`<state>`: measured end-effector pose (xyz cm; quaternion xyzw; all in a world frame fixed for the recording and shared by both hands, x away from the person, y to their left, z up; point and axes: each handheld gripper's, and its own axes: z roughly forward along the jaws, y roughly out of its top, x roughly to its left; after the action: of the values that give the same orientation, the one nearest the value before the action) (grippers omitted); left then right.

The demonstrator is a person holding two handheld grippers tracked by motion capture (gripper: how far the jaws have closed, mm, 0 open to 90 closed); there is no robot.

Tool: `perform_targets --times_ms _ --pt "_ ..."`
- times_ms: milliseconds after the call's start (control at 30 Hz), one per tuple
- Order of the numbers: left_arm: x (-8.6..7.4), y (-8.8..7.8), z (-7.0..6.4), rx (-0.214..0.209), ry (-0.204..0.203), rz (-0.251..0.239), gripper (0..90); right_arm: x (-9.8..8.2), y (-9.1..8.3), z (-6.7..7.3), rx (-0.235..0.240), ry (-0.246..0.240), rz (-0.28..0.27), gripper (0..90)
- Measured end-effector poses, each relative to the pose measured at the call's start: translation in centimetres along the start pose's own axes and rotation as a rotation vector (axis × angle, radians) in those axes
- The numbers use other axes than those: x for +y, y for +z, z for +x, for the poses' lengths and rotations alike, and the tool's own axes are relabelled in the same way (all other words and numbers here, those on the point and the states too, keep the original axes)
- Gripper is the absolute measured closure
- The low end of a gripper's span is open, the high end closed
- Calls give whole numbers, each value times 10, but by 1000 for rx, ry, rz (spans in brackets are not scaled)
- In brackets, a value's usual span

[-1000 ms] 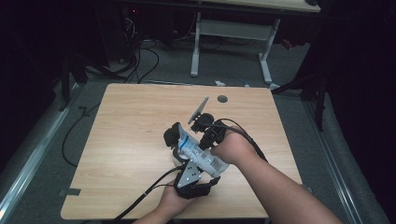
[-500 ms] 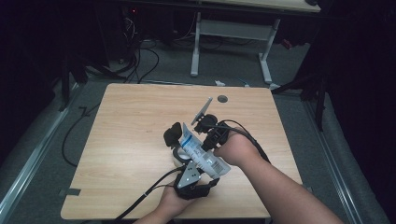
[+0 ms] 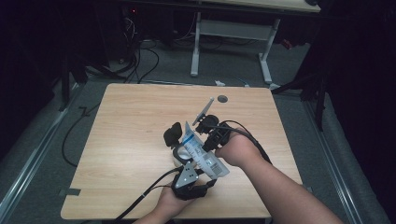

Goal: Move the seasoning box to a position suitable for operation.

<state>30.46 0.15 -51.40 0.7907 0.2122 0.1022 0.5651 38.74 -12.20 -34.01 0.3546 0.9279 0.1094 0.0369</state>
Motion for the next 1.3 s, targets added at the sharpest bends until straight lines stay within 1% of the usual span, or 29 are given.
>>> perform_targets --times_ms 133,200,400,500,600,633,700,800,900,1067,1100,1200,1300 --pt "-1 -4 1 5 0 -9 491 0 1 0 1 -6 -1 900" --pt "-2 -7 2 1 -9 -12 490 0 1 0 2 -5 -1 900" --pt "-6 -11 4 1 -6 -1 482 1 2 0 3 2 7 900" --pt "-7 -14 5 2 -3 1 479 1 3 0 2 -8 7 900" --pt "-8 -17 6 7 3 5 476 1 3 0 1 -4 7 900" --pt "-8 -19 7 7 1 4 475 1 3 0 0 2 9 900" --pt "-8 -23 10 11 -6 0 475 1 3 0 0 -1 9 900" --pt "-10 -31 14 23 -7 -5 472 0 3 1 -3 0 8 900" --pt "-13 -41 19 34 -10 3 470 0 4 0 -4 -4 6 900" --pt "-18 -60 31 70 -22 -9 468 -2 6 0 5 -3 -7 900" --pt "-19 -63 34 76 -24 -5 468 -3 6 -1 11 2 -13 900" --pt "-21 -70 40 98 -35 -10 468 -4 7 -1 15 8 -22 900" --pt "-21 -75 44 107 -33 -13 468 -5 9 -2 18 3 -20 900"
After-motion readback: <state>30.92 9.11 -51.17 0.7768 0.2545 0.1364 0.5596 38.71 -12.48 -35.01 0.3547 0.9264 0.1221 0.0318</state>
